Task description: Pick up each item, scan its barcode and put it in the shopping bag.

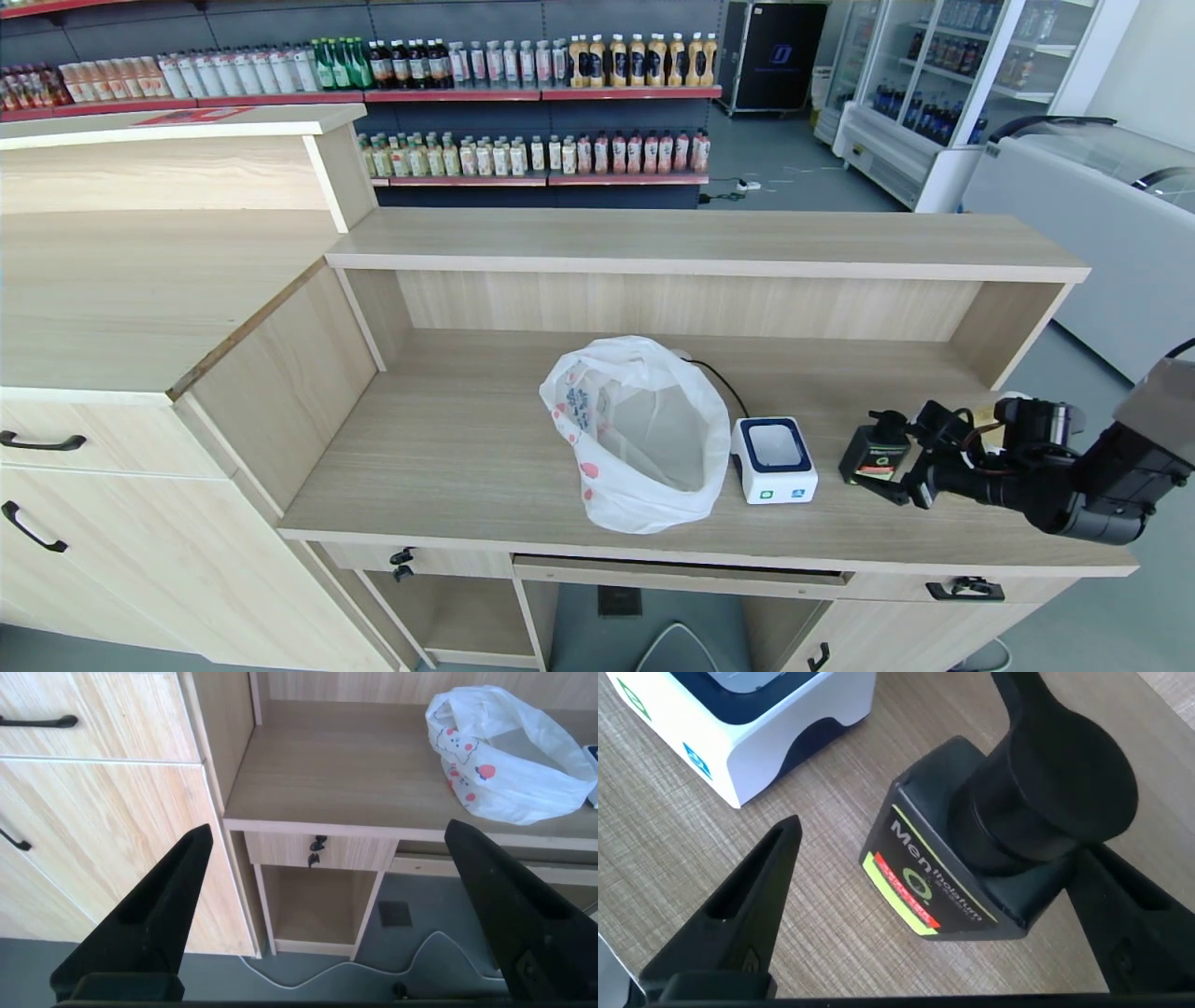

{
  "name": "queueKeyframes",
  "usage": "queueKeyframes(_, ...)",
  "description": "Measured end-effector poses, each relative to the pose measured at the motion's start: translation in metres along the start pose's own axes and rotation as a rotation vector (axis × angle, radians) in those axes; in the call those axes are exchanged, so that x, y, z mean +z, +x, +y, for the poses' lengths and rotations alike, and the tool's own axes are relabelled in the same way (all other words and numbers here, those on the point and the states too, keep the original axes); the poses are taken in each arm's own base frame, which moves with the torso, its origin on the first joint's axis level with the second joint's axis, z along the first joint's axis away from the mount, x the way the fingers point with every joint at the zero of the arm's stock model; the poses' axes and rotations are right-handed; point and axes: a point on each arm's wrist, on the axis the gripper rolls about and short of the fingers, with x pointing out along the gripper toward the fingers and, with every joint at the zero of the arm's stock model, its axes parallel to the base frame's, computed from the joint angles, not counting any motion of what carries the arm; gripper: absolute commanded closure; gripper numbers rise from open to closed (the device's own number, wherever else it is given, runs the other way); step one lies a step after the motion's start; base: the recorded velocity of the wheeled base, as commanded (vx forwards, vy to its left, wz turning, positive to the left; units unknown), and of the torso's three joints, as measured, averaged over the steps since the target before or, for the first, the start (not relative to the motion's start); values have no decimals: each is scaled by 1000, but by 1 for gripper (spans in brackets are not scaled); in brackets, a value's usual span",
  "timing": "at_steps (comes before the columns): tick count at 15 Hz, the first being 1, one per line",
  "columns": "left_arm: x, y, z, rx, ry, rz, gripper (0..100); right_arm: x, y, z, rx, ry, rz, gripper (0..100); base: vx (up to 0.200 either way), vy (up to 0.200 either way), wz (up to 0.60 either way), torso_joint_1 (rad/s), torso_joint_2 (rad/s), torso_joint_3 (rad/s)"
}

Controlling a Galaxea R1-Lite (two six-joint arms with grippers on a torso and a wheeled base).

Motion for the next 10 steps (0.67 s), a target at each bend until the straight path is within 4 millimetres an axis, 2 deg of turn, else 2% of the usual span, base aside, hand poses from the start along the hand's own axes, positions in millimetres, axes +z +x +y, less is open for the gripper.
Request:
queueKeyframes(2,0,0,0,0,0,0,0,-1,6,1,8,-3,-4,0,0,0,0,0,0,0)
queueKeyframes(3,0,0,0,0,0,0,0,-2,9,1,9,-11,-9,100,0,0,0,0,0,0)
queueKeyframes(7,0,0,0,0,0,0,0,-7,13,4,20,-27,-12,100,0,0,0,0,0,0)
queueKeyframes(10,0,0,0,0,0,0,0,-4,6,-3,-1,-33,-15,100,0,0,0,0,0,0)
